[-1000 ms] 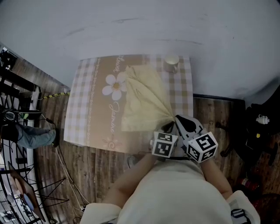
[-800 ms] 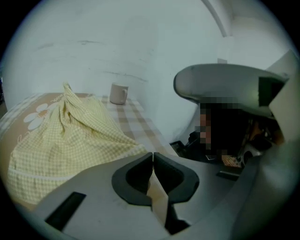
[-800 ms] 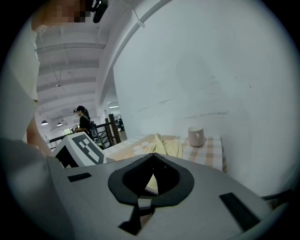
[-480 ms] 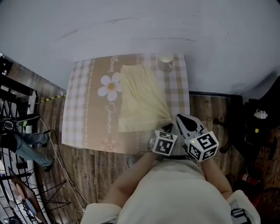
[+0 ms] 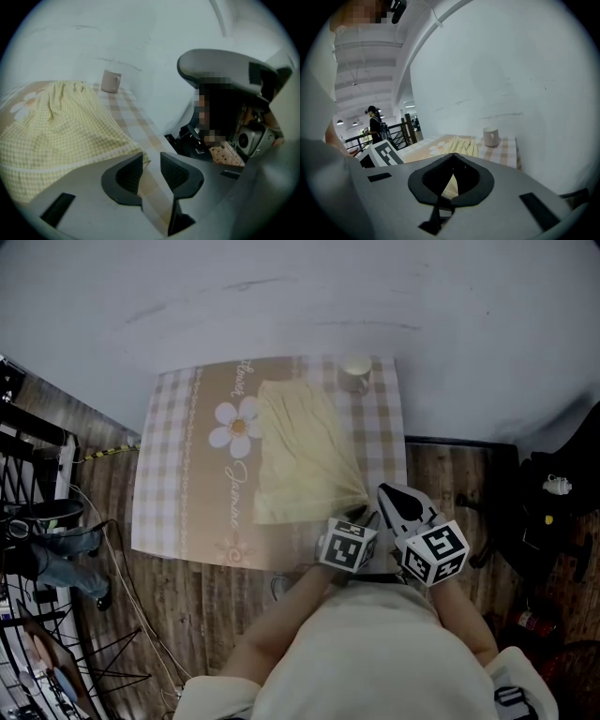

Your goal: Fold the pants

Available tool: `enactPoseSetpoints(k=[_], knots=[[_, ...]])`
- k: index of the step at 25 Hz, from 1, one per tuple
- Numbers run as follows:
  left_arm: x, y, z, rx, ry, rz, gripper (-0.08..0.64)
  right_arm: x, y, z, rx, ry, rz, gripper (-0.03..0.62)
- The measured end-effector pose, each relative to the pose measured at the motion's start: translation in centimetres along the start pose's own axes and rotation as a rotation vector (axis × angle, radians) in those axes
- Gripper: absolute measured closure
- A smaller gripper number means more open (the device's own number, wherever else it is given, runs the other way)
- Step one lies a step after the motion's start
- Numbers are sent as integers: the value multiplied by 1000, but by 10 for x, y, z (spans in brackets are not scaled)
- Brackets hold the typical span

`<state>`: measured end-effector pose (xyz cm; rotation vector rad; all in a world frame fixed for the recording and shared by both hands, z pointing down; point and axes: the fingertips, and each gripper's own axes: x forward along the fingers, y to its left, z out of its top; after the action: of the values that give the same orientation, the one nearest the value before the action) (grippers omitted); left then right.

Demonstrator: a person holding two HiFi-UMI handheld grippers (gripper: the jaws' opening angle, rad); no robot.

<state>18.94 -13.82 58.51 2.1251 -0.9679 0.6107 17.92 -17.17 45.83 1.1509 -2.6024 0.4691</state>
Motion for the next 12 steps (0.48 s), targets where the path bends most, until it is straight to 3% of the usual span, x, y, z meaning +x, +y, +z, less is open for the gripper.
enactPoseSetpoints(k=[6, 12], knots=[[-25, 25, 7, -47, -63, 61, 466, 11, 2, 3, -8, 9, 9, 592], [-72, 76, 18, -185, -163, 155, 512, 37, 10, 16, -31, 7, 33, 592]])
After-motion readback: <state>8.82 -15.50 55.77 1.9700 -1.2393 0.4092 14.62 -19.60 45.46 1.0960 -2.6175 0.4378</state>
